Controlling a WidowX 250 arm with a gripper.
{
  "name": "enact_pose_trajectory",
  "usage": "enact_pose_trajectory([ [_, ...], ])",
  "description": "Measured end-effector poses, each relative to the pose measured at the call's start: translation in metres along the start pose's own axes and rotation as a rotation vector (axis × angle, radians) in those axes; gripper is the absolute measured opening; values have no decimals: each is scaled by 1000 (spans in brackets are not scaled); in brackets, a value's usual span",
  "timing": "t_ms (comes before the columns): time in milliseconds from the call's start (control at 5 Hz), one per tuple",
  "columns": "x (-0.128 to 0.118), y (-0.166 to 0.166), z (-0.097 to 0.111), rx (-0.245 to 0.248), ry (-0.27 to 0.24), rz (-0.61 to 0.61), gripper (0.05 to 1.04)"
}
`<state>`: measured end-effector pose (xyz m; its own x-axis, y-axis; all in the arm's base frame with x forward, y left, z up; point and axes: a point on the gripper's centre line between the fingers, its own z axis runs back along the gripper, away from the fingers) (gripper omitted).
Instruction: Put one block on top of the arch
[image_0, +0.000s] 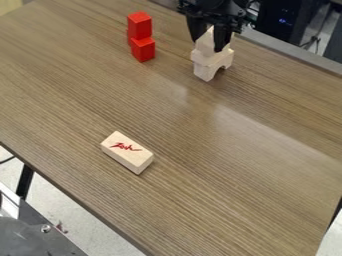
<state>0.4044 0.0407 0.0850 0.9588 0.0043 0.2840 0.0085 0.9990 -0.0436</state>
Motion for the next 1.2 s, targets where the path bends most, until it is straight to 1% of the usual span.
enact_pose_trajectory([
  [200,9,-3,-11,2,3,-7,553],
  [400,16,-3,-13,11,-7,-1,553],
  [600,18,-6,-13,9,-11,-4,553],
  [800,18,-7,-13,6,-15,-3,553],
  [1000,13,-9,-12,3,-21,-2,553],
  [1200,7,-14,-9,-2,-17,-14,553],
])
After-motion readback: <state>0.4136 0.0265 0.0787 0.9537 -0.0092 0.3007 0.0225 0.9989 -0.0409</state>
